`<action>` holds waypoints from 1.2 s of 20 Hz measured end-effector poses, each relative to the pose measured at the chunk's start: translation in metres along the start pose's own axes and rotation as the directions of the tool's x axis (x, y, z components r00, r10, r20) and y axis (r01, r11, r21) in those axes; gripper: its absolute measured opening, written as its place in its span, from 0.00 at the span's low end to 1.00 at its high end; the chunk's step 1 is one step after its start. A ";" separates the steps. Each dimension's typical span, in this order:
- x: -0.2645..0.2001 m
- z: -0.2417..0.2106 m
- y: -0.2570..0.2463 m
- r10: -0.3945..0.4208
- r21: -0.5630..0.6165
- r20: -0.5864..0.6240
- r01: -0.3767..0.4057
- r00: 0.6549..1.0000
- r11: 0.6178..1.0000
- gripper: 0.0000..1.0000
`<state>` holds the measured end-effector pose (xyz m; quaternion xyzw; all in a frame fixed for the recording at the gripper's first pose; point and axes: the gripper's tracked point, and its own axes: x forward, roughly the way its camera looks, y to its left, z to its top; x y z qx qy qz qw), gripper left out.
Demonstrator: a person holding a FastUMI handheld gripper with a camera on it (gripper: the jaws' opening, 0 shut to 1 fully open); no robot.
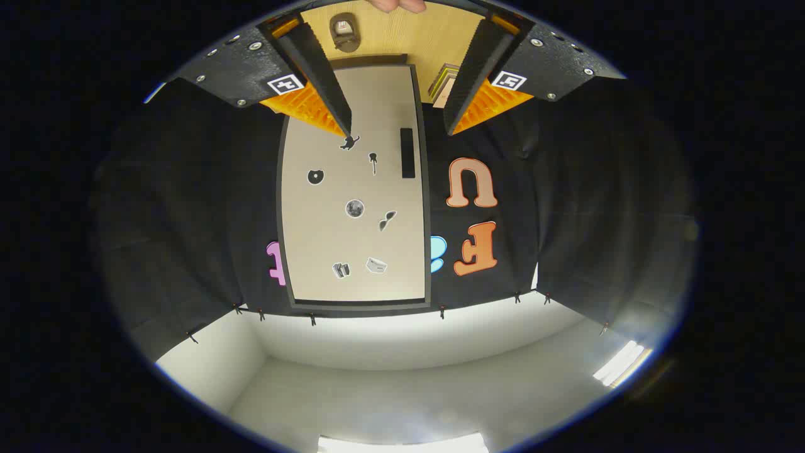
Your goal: Open the shoe cabinet door, grab the shoes and put them into the shoe cabinet, then close the shoe cabinet door.
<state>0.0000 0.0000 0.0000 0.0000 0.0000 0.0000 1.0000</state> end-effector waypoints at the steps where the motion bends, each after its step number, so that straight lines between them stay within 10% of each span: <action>1: 0.000 0.001 -0.001 0.000 0.002 0.000 0.000 1.000 1.000 0.93; 24: 0.031 -0.037 -0.001 -0.031 -0.029 -0.043 0.030 0.999 0.999 0.93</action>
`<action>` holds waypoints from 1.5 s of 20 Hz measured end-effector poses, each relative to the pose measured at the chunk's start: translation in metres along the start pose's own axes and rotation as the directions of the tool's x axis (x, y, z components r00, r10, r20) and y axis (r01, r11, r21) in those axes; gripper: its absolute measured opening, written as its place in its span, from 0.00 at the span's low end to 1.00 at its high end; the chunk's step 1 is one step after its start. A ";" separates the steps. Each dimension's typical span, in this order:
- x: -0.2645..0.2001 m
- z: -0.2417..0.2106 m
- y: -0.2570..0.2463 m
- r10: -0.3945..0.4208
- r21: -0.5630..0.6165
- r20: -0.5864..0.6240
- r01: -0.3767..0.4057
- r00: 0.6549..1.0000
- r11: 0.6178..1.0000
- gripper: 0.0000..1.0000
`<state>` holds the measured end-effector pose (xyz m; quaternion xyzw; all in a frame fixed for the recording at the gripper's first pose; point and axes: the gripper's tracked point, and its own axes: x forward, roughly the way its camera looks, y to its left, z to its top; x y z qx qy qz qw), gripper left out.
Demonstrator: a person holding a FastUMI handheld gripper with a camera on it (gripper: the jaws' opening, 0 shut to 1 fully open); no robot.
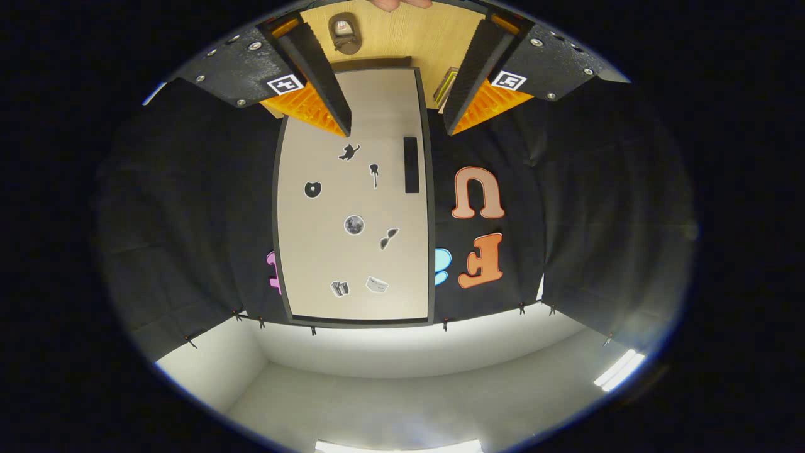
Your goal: Open the shoe cabinet door, grab the shoes and put them into the shoe cabinet, then close the shoe cabinet door.
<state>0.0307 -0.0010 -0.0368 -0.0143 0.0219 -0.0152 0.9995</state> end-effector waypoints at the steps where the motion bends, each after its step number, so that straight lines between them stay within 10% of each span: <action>1: 0.003 -0.007 -0.003 -0.008 -0.007 -0.014 0.008 1.000 1.000 0.93; 19: 0.063 -0.184 -0.051 0.063 0.106 -0.353 -0.027 0.933 0.994 0.92; 30: 0.127 -0.139 -0.023 0.229 0.152 -0.250 -0.196 0.941 0.969 0.88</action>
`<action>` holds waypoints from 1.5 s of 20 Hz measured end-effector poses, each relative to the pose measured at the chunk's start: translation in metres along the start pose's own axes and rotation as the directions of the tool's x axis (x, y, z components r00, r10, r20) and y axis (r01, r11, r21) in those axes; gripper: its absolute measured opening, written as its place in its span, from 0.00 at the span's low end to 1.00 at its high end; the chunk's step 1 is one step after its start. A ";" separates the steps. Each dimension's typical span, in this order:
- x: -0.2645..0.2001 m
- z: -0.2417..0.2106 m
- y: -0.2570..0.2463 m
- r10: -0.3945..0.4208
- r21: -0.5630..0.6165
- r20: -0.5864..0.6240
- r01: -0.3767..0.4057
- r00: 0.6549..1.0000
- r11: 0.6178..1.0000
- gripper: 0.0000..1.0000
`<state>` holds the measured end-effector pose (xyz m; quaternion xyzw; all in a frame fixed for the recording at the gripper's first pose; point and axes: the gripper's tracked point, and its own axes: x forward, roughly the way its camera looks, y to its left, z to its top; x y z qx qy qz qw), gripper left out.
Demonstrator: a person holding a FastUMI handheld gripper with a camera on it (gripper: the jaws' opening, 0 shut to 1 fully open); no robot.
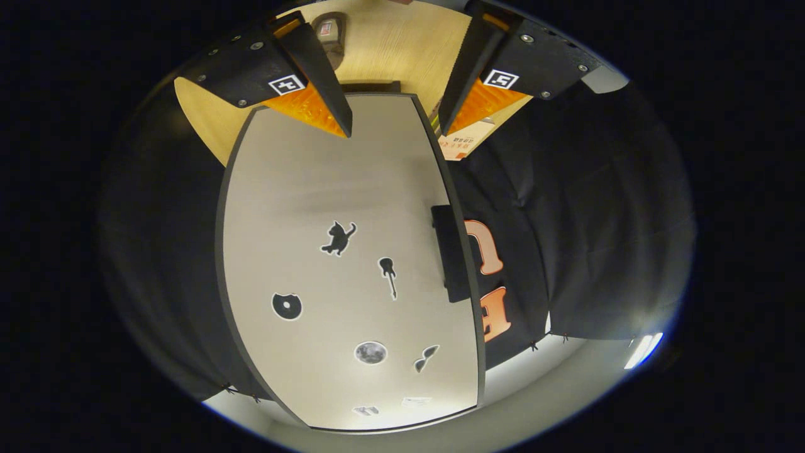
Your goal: Open the shoe cabinet door, grab the shoes and put them into the shoe cabinet, then close the shoe cabinet door.
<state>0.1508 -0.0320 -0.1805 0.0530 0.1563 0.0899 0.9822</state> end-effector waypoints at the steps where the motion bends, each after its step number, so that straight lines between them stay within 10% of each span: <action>1: 0.005 0.004 0.004 0.015 -0.003 0.004 -0.015 1.000 1.000 0.88; 19: 0.124 0.093 0.065 -0.016 -0.109 0.144 0.032 0.989 0.994 0.79; 26: 0.131 0.103 0.059 -0.121 -0.127 0.191 0.147 0.974 0.981 0.37; 30: 0.127 0.101 0.059 -0.130 -0.116 0.172 0.151 0.977 0.982 0.30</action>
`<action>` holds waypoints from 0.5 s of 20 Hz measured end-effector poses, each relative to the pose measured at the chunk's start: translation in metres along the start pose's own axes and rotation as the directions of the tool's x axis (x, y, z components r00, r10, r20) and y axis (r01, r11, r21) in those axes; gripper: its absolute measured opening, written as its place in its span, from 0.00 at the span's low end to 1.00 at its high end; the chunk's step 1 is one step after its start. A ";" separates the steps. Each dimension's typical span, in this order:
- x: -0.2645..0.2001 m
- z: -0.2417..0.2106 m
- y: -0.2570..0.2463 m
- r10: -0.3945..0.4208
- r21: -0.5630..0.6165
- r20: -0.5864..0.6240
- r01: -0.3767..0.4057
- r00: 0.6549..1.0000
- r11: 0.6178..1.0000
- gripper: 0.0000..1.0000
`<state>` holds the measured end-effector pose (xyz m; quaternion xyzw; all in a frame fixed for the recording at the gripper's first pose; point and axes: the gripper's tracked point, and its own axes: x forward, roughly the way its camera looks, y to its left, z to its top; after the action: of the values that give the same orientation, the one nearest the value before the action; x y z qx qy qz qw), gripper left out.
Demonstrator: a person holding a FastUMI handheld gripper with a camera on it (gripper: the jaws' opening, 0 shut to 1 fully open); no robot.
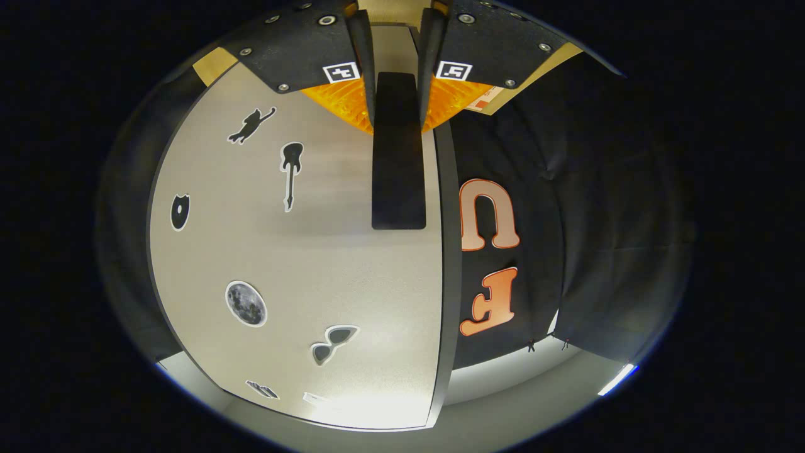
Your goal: Open the shoe cabinet door, grab the shoes and put them into the shoe cabinet, then close the shoe cabinet door.
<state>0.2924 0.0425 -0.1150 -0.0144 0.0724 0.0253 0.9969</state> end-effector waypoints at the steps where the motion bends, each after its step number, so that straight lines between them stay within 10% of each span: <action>1: -0.002 -0.001 -0.001 0.000 0.004 -0.004 0.000 1.000 1.000 0.30; 10: -0.048 -0.005 -0.013 0.013 0.018 -0.002 -0.013 1.000 1.000 0.28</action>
<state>0.2451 0.0275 -0.1128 -0.0048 0.0740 0.0312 0.9968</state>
